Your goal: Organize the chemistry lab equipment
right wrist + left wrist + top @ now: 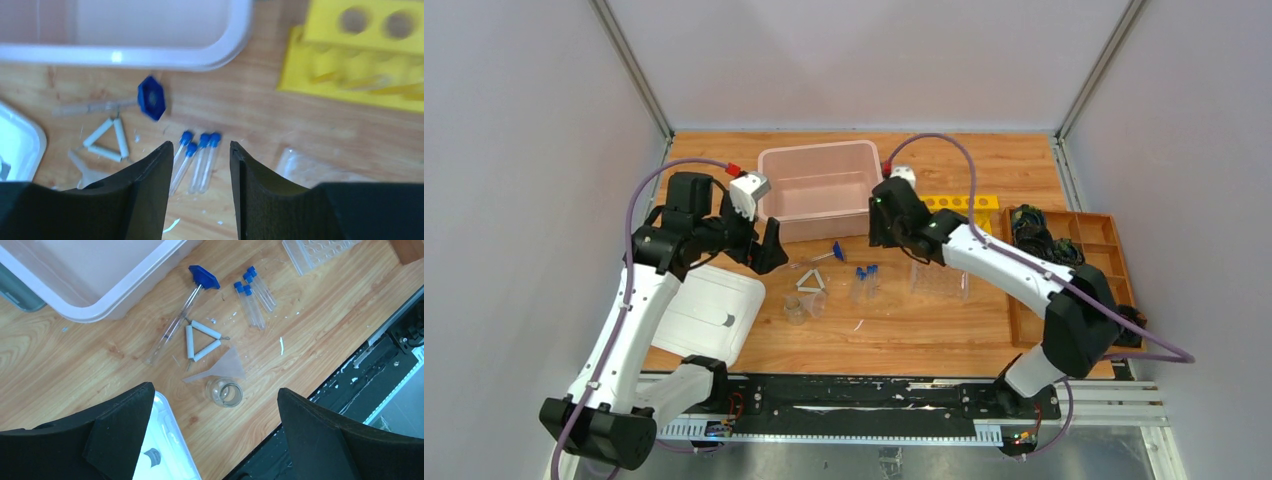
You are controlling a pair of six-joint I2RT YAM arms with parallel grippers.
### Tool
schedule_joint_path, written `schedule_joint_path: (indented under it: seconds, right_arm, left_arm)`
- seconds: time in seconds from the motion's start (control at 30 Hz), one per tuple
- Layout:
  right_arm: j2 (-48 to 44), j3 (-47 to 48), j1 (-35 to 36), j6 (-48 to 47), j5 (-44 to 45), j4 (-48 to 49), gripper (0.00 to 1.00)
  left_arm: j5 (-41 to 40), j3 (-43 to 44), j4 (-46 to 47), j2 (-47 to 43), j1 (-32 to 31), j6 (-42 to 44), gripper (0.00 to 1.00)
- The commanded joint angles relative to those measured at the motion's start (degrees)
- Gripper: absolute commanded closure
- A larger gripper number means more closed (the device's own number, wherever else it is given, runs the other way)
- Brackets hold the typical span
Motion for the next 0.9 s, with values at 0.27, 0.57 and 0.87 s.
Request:
schedule_joint_path:
  seconds: [0.27, 0.57, 0.87]
  right_arm:
    - [12.2, -2.3, 6.4, 8.1, -2.6, -3.8, 0.64]
    - [17.2, -1.8, 6.3, 8.9, -0.8, -4.0, 0.69]
    - [18.7, -2.1, 5.5, 9.4, -0.1, -4.0, 0.74]
  left_arm:
    - [-0.5, 0.8, 0.4, -3.3, -0.4, 0.5, 0.00]
    - [-0.2, 0.6, 0.4, -3.5, -0.4, 0.5, 0.00]
    - [0.1, 0.3, 0.4, -3.7, -0.4, 0.9, 0.00]
